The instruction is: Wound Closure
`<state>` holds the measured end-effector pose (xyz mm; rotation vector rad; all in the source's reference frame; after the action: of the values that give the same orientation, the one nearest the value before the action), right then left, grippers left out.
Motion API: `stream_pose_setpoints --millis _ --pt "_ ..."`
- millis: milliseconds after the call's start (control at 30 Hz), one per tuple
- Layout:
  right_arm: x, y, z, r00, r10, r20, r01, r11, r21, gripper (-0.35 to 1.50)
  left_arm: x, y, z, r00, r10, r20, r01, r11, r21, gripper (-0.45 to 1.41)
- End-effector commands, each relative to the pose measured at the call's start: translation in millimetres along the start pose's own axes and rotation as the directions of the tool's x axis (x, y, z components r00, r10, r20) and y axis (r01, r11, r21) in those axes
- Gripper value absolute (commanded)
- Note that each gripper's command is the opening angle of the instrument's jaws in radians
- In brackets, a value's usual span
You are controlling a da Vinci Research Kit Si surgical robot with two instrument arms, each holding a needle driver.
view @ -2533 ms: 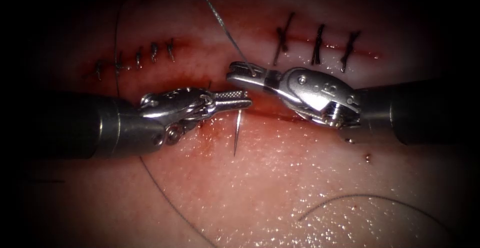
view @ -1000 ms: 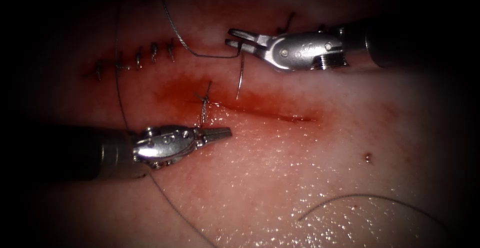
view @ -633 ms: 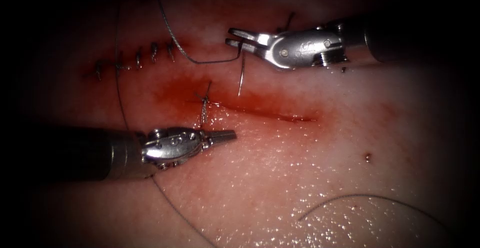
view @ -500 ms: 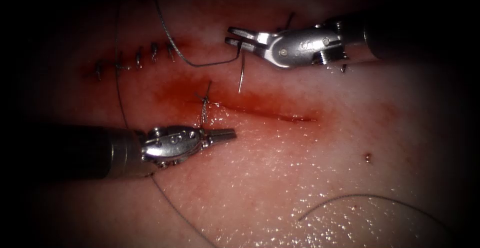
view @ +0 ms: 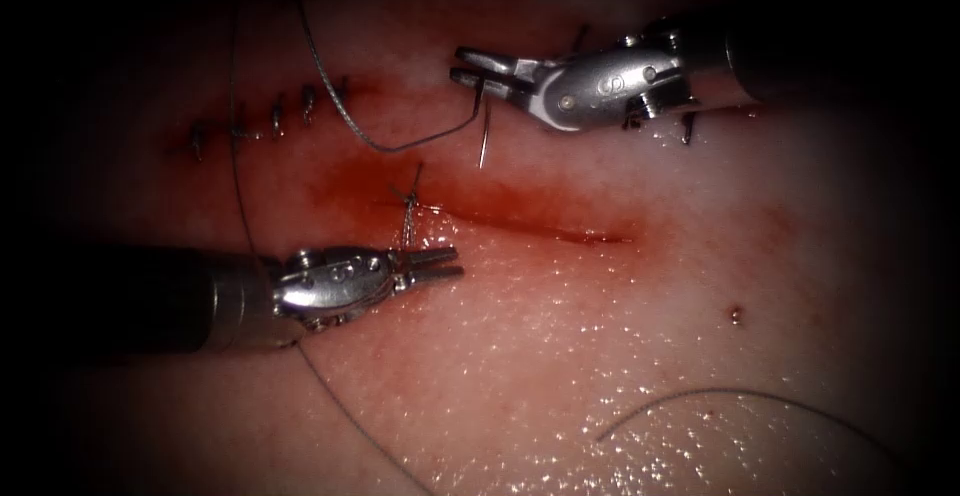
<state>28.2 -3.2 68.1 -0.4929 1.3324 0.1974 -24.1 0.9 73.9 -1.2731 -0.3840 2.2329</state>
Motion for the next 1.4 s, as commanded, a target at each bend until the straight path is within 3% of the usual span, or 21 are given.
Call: stream_pose_setpoints --millis 33,433,800,1133,1400 --pt "-0.4 -1.2 0.6 1.0 -0.001 0.003 0.001 1.0 0.009 -0.35 -0.6 0.5 0.7 1.0 -0.002 0.001 0.002 1.0 -0.002 0.16" --pt "-0.1 -2.1 0.5 0.993 -0.115 0.021 0.114 0.993 0.026 -0.35 -0.4 0.6 0.6 1.0 -0.005 0.001 0.005 1.0 -0.003 0.17" --pt "-0.2 -1.9 0.5 0.991 -0.133 0.024 0.132 0.991 0.025 -0.35 -0.4 0.7 0.7 1.0 -0.005 0.001 0.005 1.0 -0.002 0.14" --pt "-0.8 -3.7 0.4 0.989 -0.149 0.025 0.148 0.988 0.038 -0.35 -0.1 0.6 0.7 1.0 -0.009 0.001 0.009 1.0 -0.001 0.14" --pt "0.3 -5.8 -0.7 0.988 -0.152 0.014 0.151 0.987 0.049 -0.35 0.3 0.3 1.7 1.0 -0.015 0.002 0.015 1.0 0.021 0.17"
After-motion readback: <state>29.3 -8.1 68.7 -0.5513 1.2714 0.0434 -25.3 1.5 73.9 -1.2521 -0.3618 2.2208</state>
